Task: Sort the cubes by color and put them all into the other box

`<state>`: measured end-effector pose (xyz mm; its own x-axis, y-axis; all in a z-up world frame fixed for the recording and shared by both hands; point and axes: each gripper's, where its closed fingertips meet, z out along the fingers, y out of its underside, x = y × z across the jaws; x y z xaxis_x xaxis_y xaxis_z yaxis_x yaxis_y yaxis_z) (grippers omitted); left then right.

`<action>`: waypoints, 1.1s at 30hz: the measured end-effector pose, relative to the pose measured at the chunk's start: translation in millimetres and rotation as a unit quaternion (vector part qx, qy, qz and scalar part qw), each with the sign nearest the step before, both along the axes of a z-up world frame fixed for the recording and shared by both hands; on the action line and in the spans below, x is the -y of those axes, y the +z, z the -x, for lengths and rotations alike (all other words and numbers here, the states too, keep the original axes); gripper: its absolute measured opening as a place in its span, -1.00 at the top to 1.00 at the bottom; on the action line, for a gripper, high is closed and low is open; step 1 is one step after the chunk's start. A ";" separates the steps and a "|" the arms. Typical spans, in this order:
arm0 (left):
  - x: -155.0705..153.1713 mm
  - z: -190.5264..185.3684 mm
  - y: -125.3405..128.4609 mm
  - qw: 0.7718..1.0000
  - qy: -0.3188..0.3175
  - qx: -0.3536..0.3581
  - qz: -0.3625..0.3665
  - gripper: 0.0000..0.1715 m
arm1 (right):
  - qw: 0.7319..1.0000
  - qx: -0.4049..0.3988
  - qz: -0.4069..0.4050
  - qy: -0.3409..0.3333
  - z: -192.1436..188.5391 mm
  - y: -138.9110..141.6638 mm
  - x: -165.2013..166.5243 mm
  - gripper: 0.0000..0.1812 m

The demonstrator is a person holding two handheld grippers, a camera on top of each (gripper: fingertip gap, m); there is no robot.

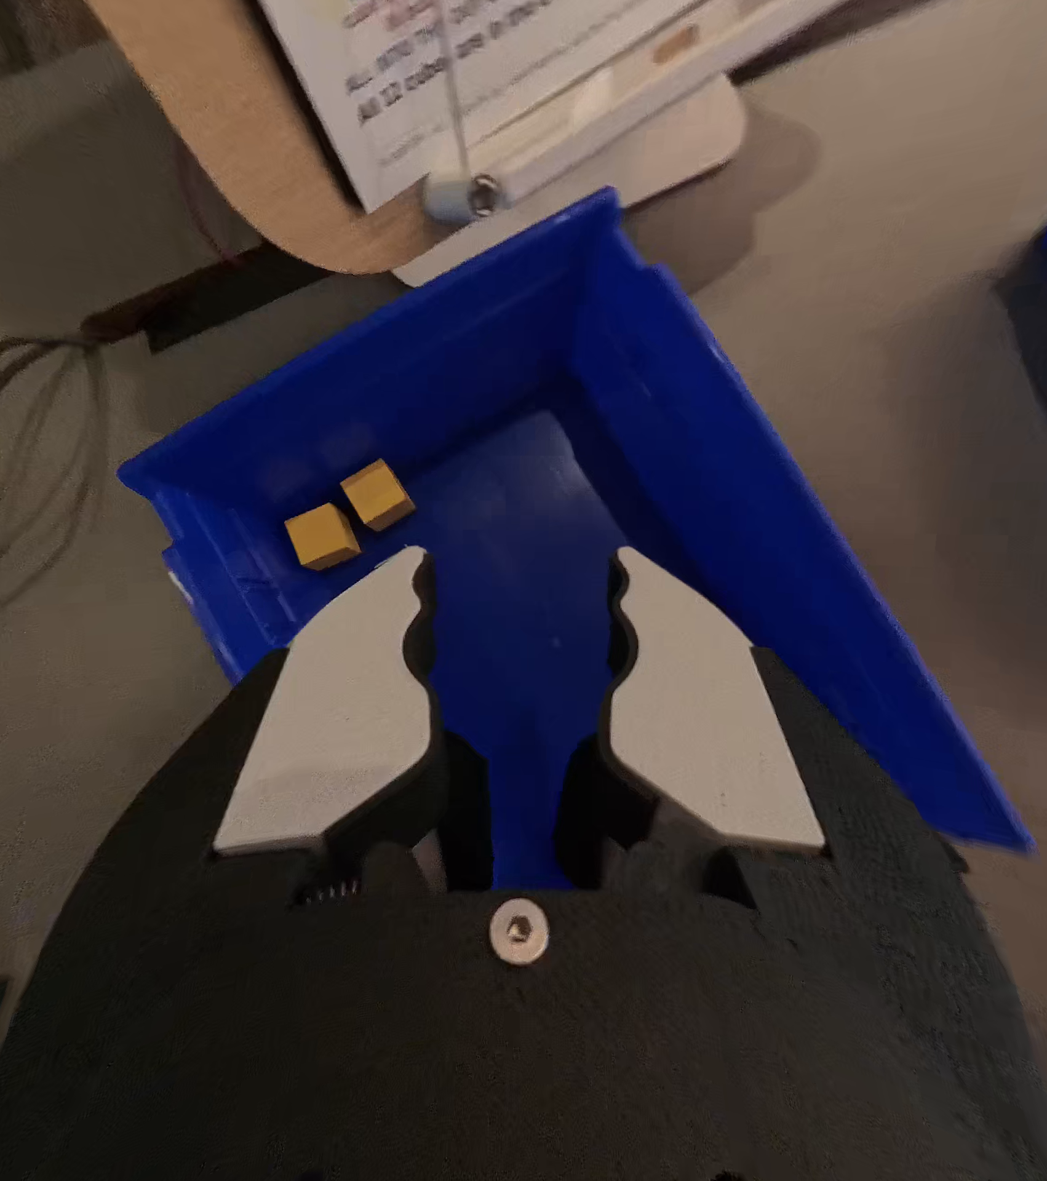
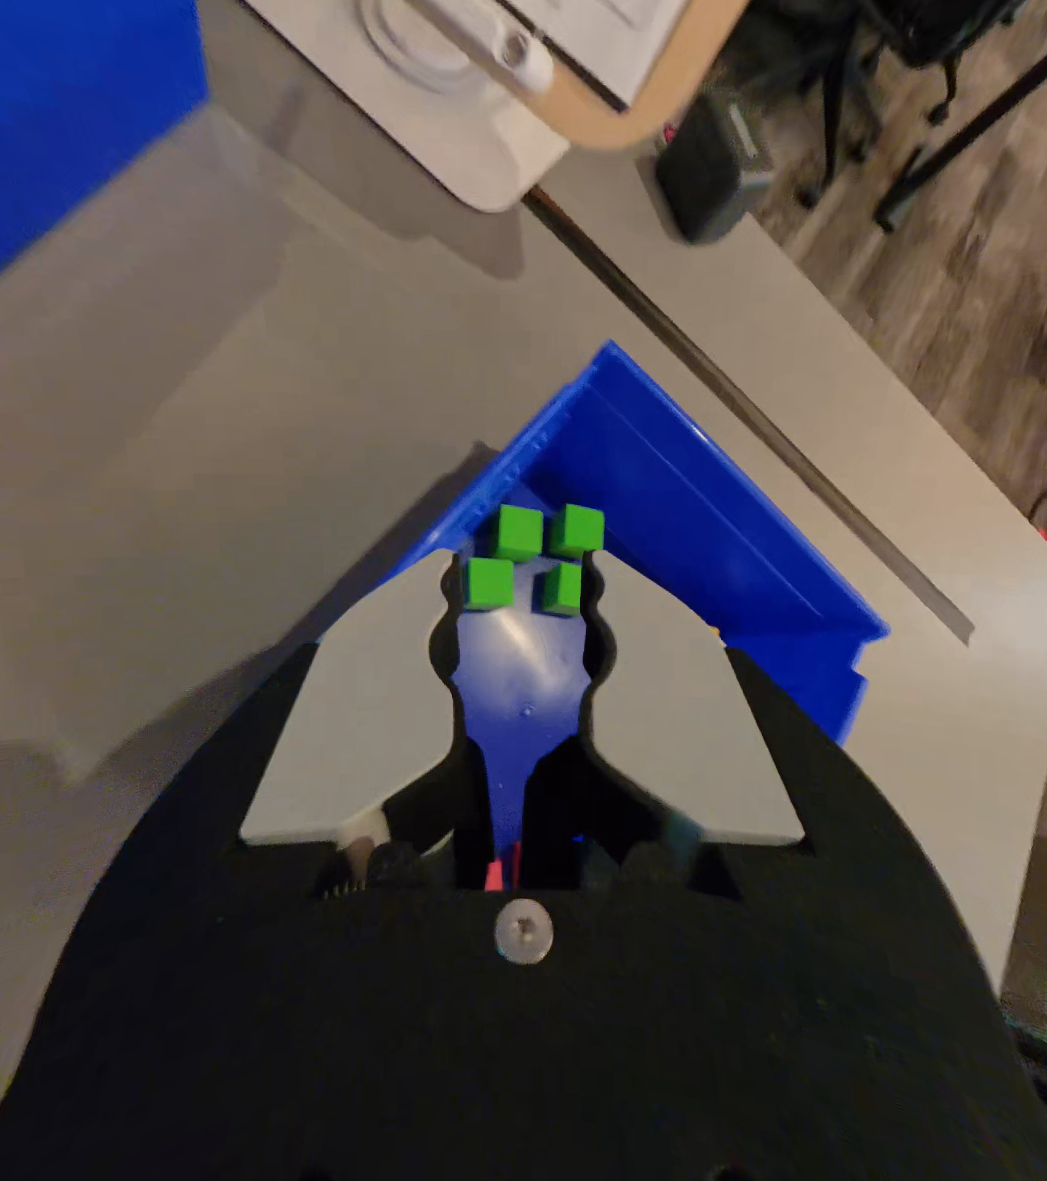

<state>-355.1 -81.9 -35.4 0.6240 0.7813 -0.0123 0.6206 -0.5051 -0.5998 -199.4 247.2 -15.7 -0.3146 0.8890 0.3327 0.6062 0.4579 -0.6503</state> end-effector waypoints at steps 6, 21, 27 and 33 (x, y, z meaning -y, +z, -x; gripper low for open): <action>7.0 38.2 -44.9 0.990 0.133 -0.043 -0.030 0.32 | 0.997 -0.056 0.045 0.036 -4.7 11.6 21.1 0.62; 16.5 67.4 -92.7 0.973 0.224 -0.040 -0.025 0.36 | 0.986 -0.117 0.093 0.069 -15.5 25.4 5.2 0.64; 25.5 67.8 -108.2 0.974 0.224 -0.030 -0.005 0.36 | 0.985 -0.125 0.089 0.075 -15.9 30.8 8.4 0.64; 23.0 74.6 -121.6 0.976 0.217 -0.027 0.000 0.38 | 0.987 -0.121 0.079 0.072 -17.4 27.3 8.0 0.64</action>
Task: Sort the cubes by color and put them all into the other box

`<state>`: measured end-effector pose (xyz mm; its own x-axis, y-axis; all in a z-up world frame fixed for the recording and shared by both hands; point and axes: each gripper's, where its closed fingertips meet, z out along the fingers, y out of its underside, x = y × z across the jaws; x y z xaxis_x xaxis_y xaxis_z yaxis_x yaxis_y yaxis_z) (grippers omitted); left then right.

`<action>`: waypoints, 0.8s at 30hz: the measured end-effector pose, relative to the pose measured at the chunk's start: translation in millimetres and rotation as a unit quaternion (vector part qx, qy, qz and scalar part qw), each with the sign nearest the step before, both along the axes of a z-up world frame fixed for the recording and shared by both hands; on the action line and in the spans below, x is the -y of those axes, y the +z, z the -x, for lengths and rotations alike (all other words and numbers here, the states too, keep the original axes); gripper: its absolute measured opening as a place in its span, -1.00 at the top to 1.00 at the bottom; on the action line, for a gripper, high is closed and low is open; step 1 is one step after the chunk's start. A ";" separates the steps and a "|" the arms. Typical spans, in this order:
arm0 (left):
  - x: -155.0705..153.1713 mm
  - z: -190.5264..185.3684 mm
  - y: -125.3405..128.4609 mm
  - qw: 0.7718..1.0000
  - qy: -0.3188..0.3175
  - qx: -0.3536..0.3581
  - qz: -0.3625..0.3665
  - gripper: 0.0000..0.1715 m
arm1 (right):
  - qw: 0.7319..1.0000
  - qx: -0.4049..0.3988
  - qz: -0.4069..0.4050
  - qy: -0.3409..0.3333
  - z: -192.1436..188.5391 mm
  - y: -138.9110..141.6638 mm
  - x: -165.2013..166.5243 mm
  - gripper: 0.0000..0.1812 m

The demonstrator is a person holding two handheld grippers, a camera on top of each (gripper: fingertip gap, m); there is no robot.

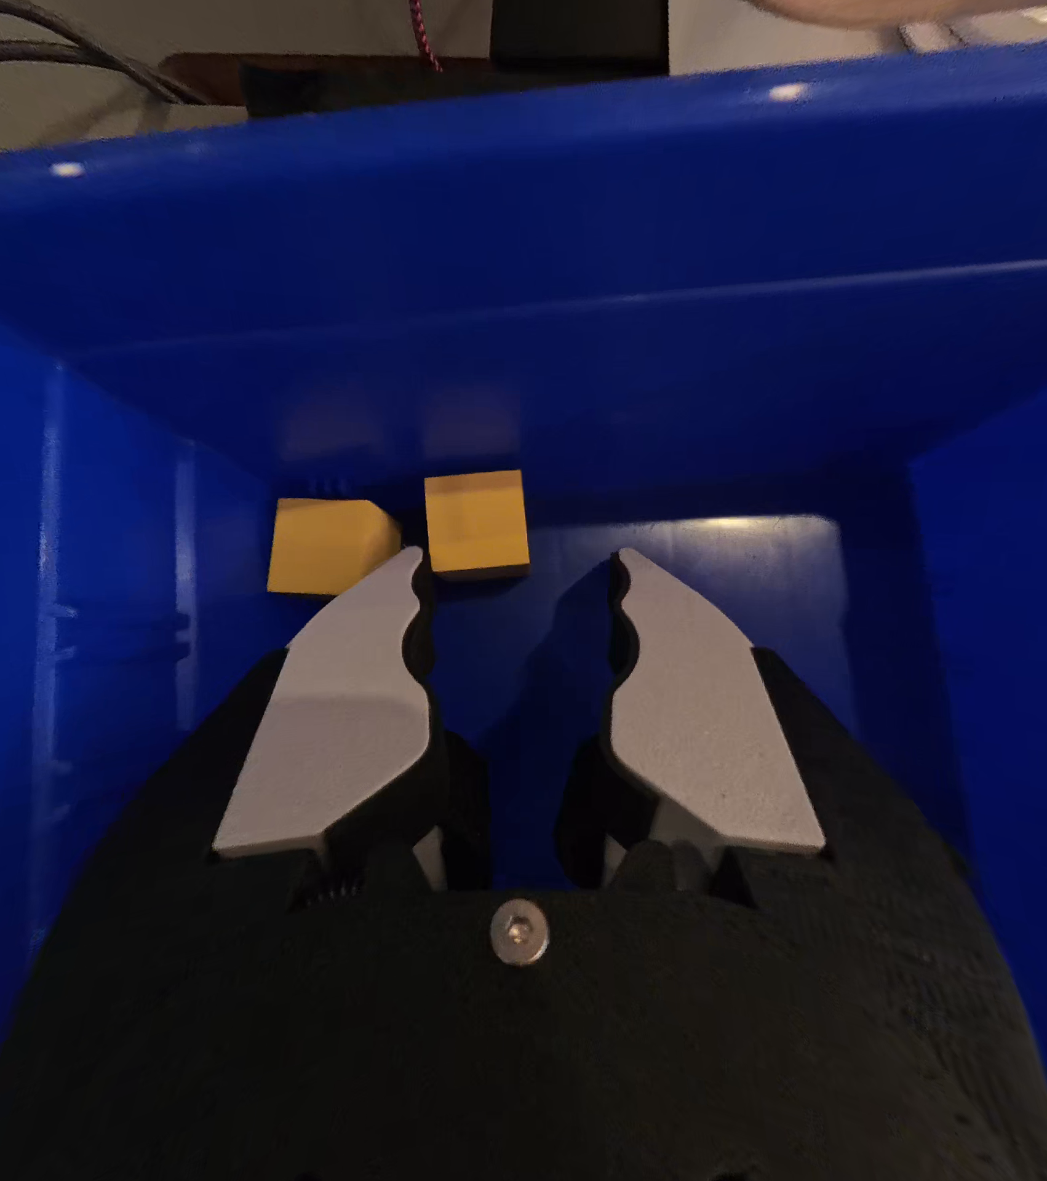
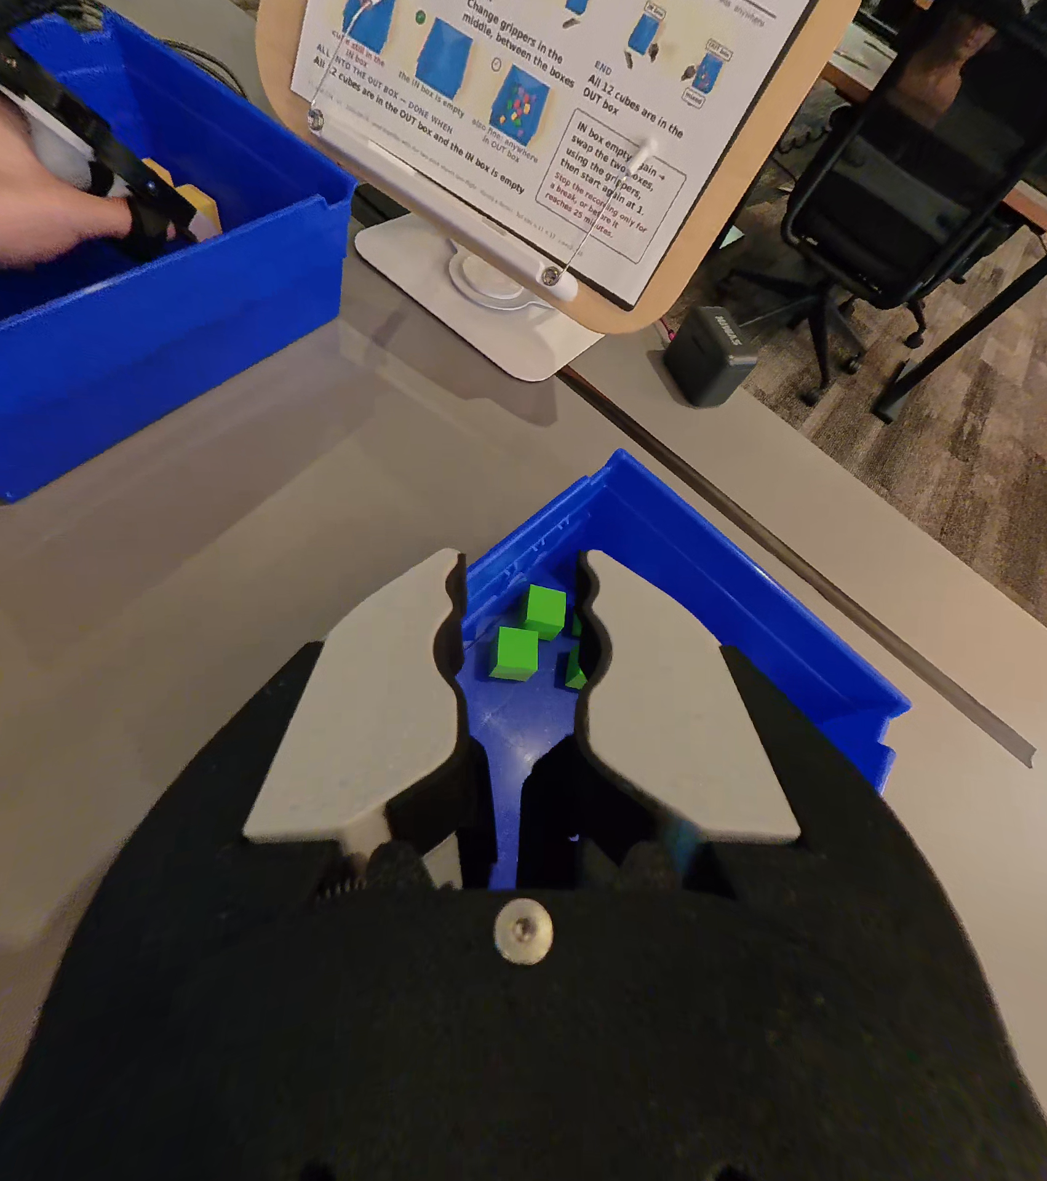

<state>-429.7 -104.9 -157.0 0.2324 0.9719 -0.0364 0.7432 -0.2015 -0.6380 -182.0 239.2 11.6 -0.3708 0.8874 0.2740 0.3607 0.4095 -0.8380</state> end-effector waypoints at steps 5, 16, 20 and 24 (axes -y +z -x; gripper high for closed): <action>0.0 7.3 1.7 1.000 0.002 0.000 -0.001 0.43 | 1.000 -0.003 -0.002 0.000 -1.9 2.0 -0.7 0.64; 0.4 8.1 0.4 1.000 -0.019 0.001 -0.005 0.67 | 1.000 -0.021 -0.007 0.008 -2.3 10.9 7.3 0.66; -14.2 1.9 10.6 0.998 -0.037 0.003 -0.044 0.67 | 1.000 -0.019 -0.008 0.009 -2.0 10.6 8.4 0.66; -42.2 -19.8 36.6 0.988 -0.084 0.021 -0.129 0.67 | 0.998 -0.010 0.005 0.063 0.4 1.1 36.7 0.66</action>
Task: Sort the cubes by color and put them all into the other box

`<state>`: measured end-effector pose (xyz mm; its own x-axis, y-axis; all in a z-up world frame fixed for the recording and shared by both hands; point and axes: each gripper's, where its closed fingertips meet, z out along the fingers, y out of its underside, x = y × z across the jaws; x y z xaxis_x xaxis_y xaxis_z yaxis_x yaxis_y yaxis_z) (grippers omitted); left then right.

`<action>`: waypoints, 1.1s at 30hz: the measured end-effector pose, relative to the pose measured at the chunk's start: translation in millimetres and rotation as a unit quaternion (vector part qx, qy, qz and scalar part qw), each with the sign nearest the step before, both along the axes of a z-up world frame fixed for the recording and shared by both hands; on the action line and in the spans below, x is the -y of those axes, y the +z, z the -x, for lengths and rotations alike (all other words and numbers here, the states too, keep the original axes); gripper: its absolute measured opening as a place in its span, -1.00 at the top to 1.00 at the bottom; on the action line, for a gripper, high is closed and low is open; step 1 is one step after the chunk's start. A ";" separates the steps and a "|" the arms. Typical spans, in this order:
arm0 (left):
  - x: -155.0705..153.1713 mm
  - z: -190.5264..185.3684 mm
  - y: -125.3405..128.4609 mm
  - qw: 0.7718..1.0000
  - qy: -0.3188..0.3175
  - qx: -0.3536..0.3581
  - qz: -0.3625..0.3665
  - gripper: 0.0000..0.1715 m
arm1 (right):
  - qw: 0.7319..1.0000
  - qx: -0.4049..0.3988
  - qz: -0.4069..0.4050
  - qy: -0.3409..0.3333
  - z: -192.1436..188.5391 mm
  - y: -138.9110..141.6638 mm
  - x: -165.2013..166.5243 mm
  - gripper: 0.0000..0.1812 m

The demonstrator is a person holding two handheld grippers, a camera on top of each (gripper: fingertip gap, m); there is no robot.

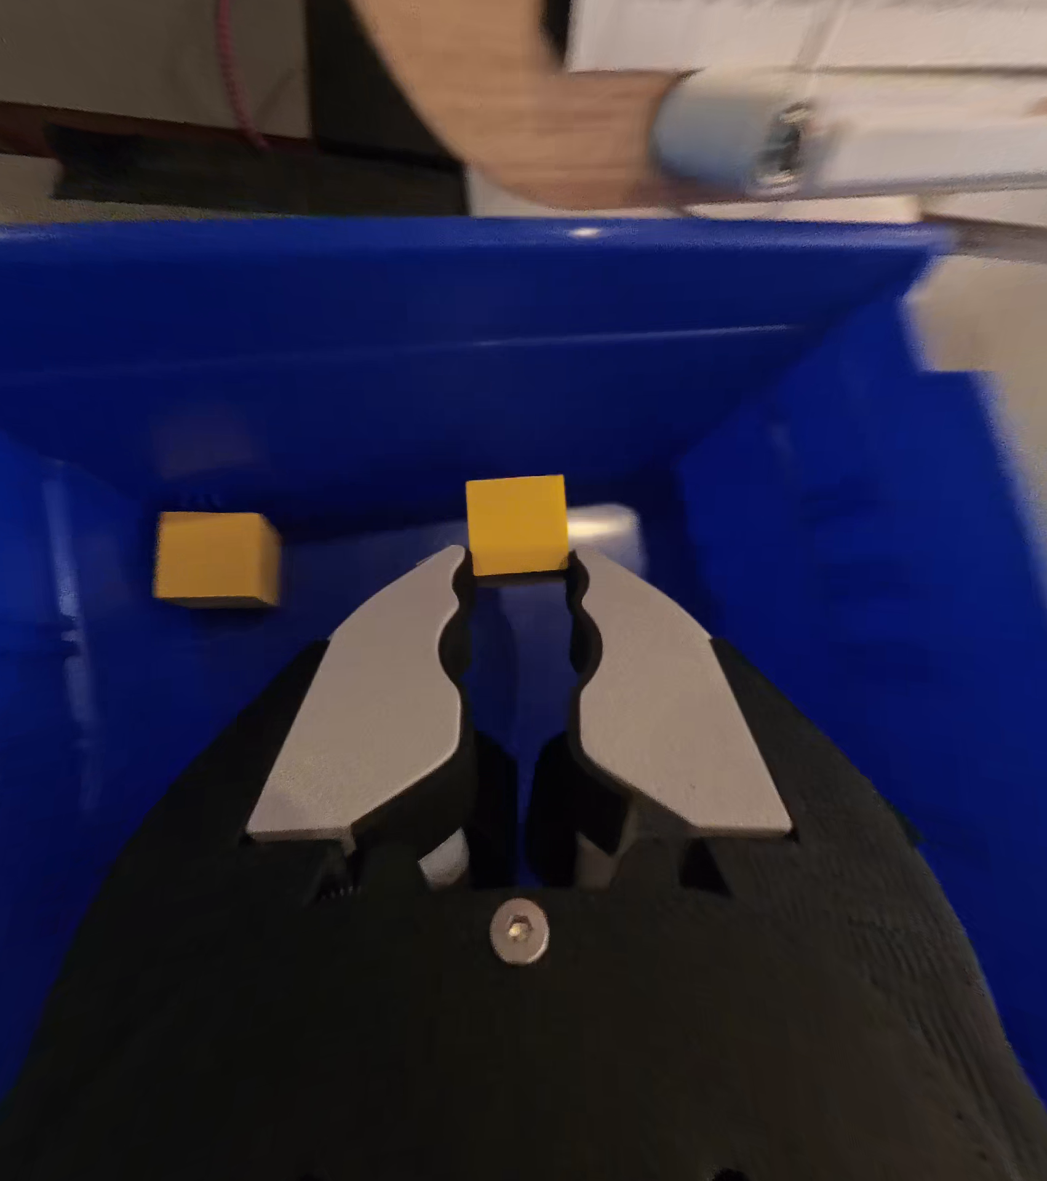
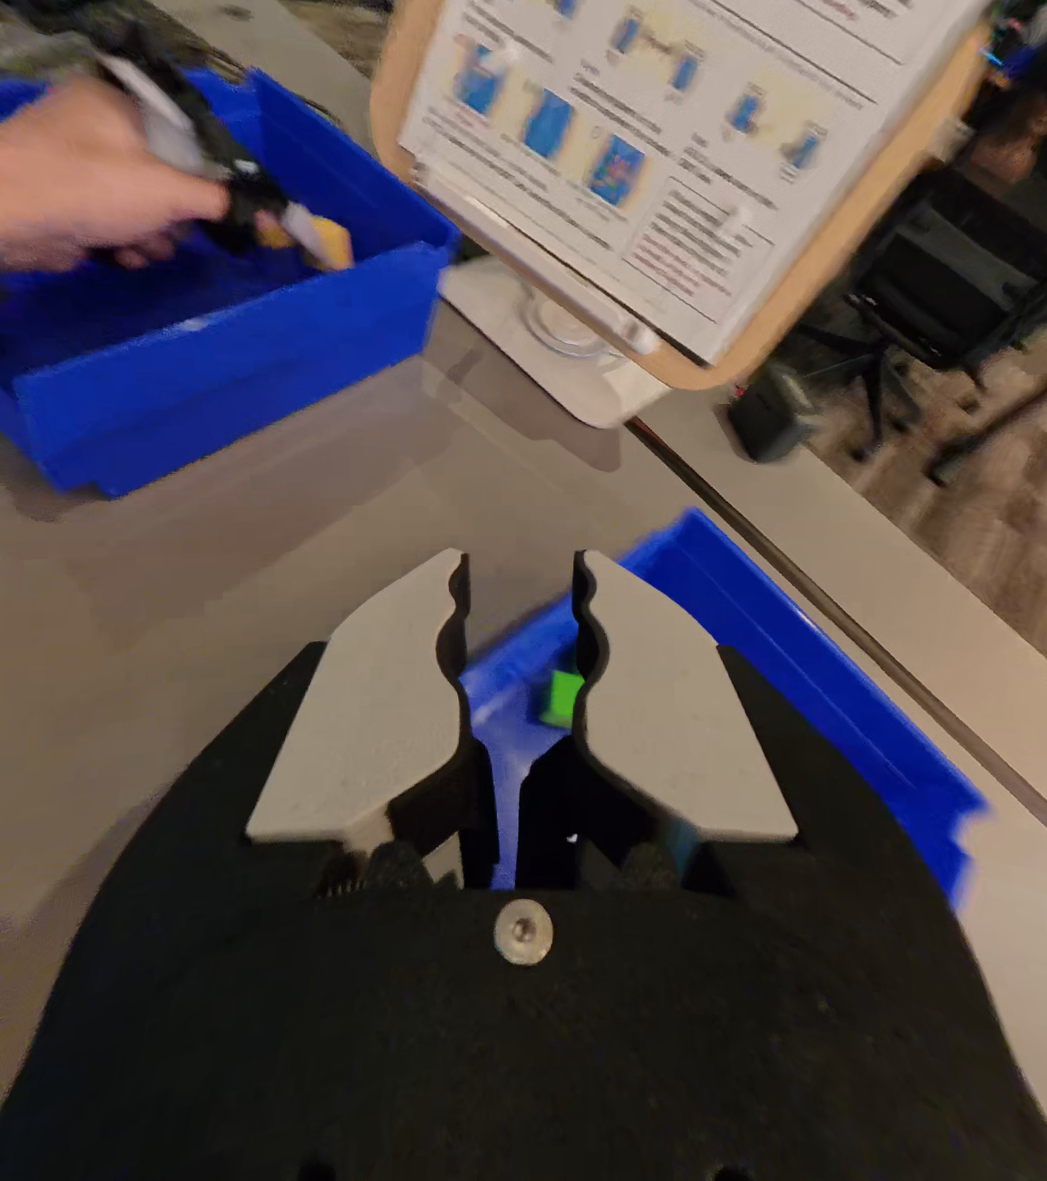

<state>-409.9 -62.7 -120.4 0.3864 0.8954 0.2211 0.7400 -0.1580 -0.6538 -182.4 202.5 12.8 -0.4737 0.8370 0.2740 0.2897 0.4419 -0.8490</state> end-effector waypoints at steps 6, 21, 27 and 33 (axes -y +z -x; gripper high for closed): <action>-34.3 -64.7 71.4 0.979 -0.108 0.028 -0.171 0.67 | 0.977 -0.074 0.048 0.193 7.0 -7.4 110.8 0.51; -82.7 -216.8 166.2 0.859 -0.315 0.074 -0.396 0.68 | 0.964 -0.174 0.054 0.191 27.4 26.5 188.2 0.49; -92.2 -233.5 172.0 0.836 -0.339 0.086 -0.424 0.68 | 0.965 -0.187 0.029 0.183 17.1 34.5 187.9 0.68; -100.2 -240.2 190.8 0.814 -0.340 0.067 -0.467 0.45 | 0.968 -0.189 -0.005 0.162 2.6 41.7 170.5 0.69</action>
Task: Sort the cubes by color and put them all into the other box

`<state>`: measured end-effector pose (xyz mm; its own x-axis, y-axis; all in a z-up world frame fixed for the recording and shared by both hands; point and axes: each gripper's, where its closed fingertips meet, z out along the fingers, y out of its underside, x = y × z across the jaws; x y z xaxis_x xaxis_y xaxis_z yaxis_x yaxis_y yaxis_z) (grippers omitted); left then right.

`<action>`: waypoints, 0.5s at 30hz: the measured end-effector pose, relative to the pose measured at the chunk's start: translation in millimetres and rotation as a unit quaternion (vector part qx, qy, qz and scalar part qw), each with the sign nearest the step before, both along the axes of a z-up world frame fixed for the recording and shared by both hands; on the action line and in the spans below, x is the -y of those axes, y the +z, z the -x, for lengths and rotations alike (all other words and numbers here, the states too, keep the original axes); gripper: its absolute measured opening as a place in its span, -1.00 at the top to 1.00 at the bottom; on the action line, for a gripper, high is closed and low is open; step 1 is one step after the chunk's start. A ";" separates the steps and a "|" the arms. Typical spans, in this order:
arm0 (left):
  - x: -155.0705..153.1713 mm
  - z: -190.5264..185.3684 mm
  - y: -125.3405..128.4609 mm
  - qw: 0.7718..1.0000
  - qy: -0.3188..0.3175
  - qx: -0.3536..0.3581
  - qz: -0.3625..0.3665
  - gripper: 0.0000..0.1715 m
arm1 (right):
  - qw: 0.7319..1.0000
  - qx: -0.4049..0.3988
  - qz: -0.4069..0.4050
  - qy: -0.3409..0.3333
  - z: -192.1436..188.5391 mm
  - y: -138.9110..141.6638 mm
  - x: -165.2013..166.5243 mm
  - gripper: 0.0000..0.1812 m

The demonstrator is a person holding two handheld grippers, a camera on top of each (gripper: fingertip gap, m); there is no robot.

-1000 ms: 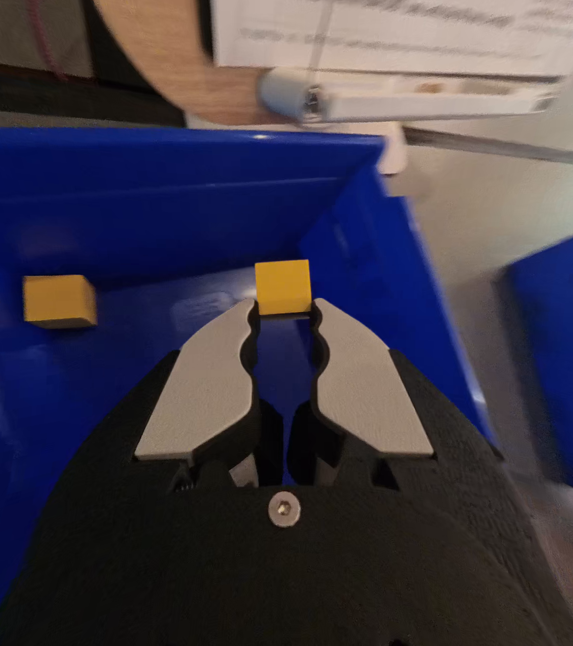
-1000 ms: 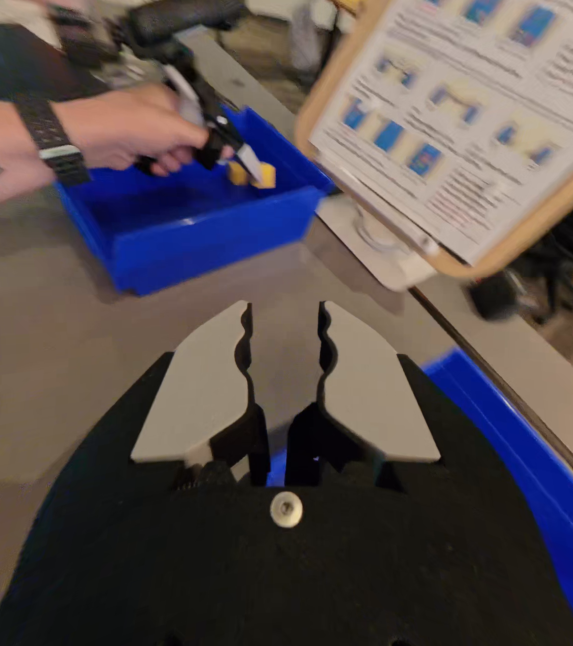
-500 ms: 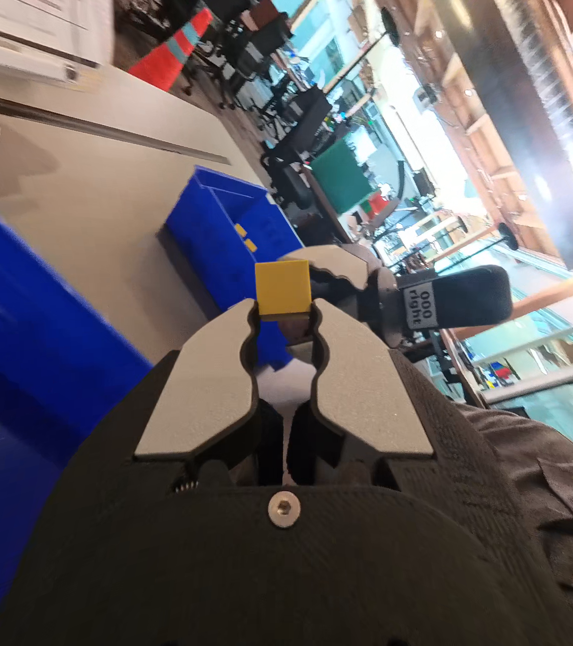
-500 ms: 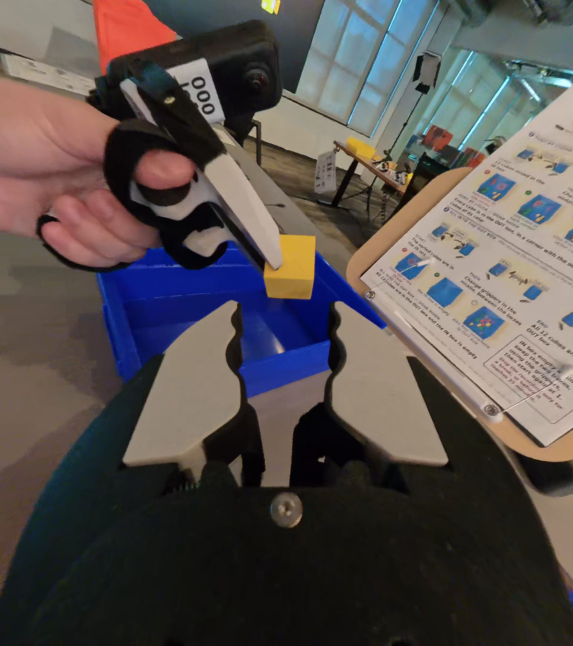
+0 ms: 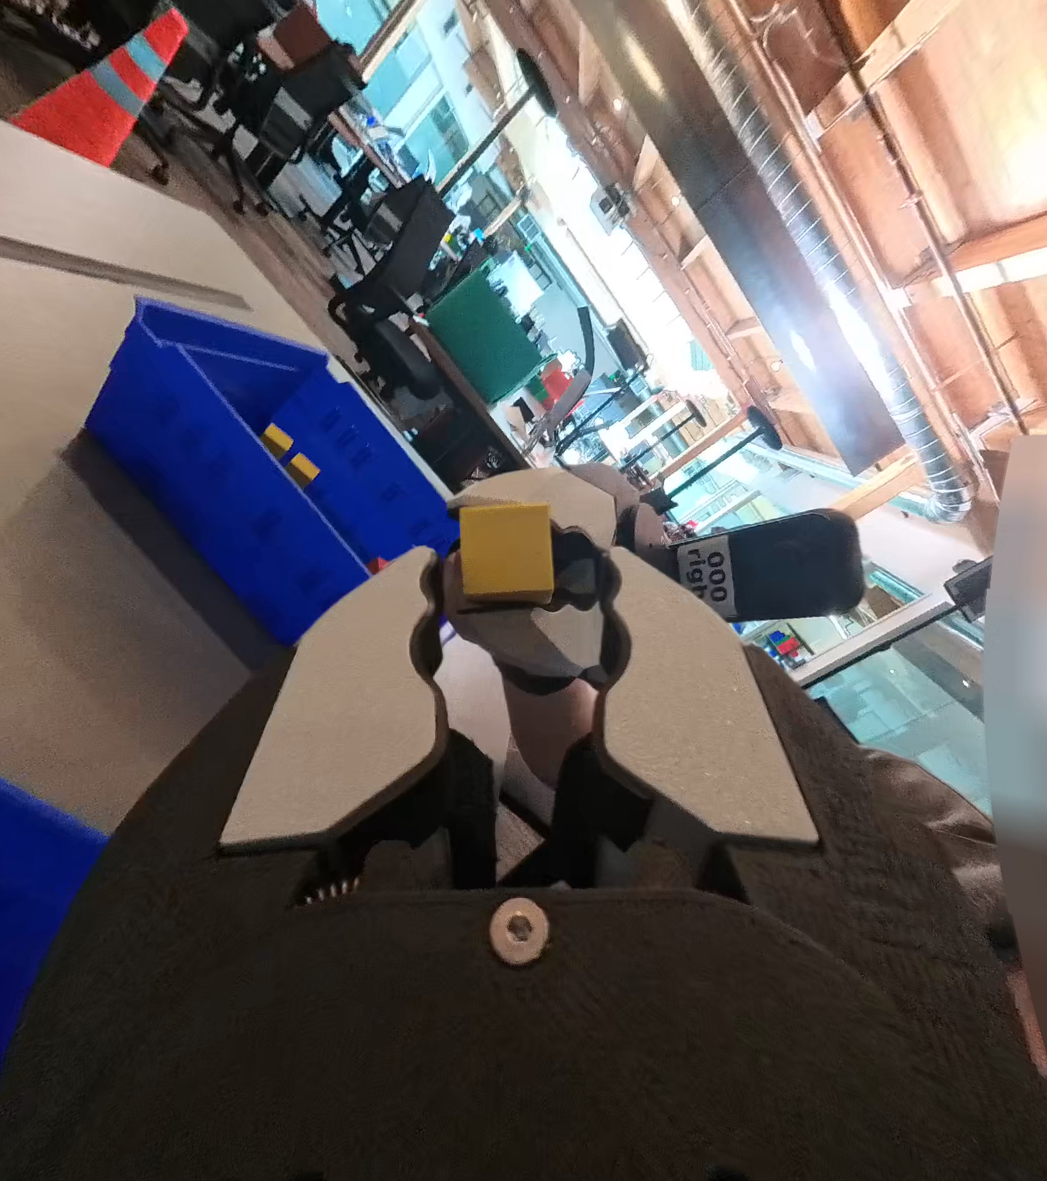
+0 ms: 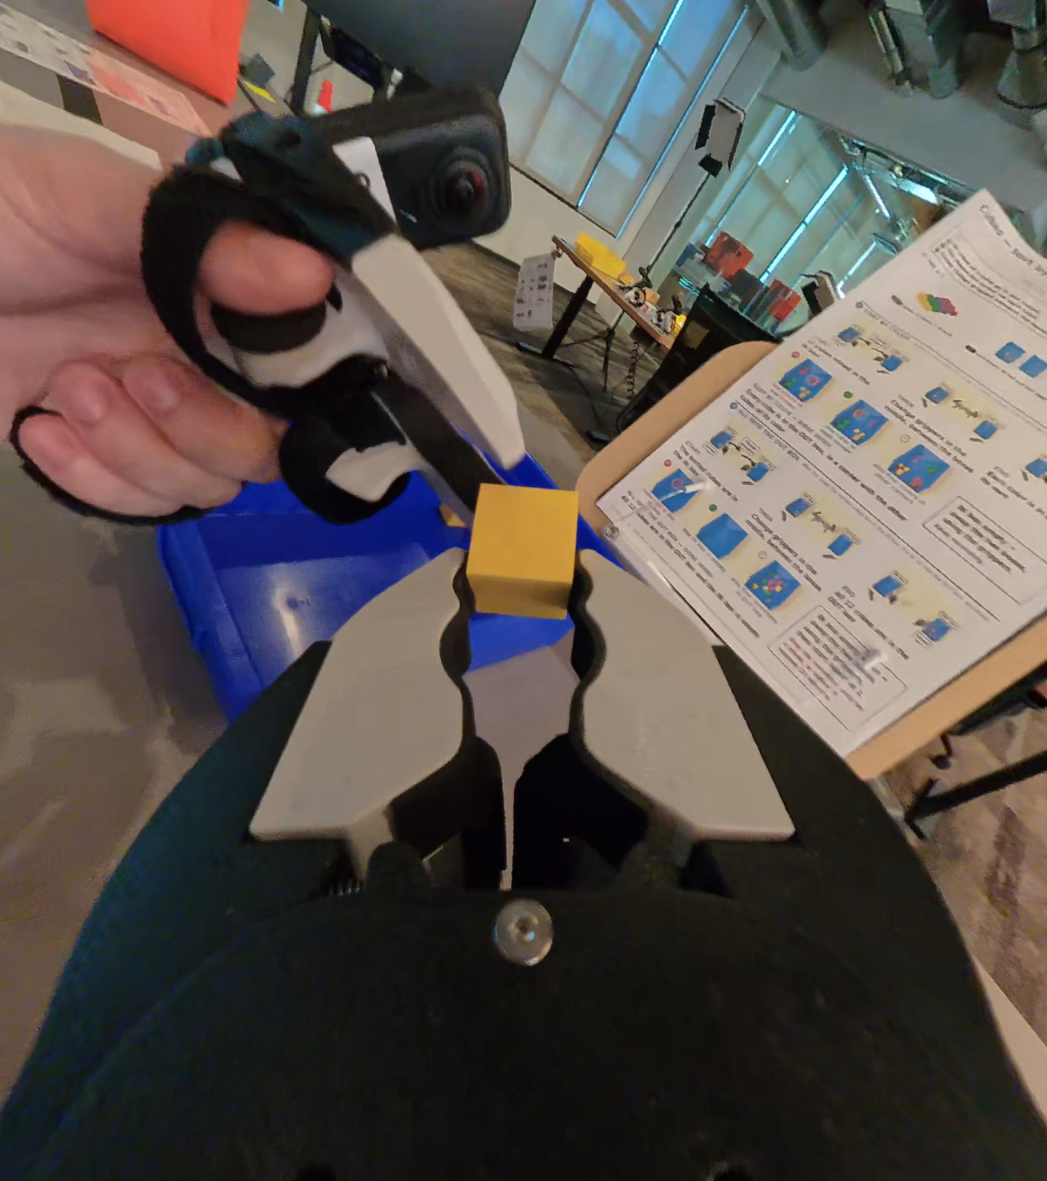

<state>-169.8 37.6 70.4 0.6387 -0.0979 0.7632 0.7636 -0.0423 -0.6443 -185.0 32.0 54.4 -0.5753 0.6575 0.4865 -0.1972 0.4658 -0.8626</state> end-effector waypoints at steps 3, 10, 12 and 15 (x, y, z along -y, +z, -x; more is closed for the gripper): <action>3.0 7.2 8.2 0.998 0.040 -0.045 0.014 0.32 | 0.998 0.028 -0.032 -0.043 -7.8 -0.9 -35.3 0.69; 29.4 7.9 20.3 0.988 0.080 -0.124 0.038 0.36 | 0.903 0.336 -0.158 -0.215 -1.4 -54.5 -217.1 0.69; 35.4 5.3 19.3 0.988 0.078 -0.130 0.038 0.38 | 0.867 0.394 -0.212 -0.221 0.5 -78.8 -252.7 0.68; 47.0 5.1 15.3 0.987 0.084 -0.133 0.040 0.41 | 0.823 0.443 -0.296 -0.199 3.4 -118.5 -281.6 0.68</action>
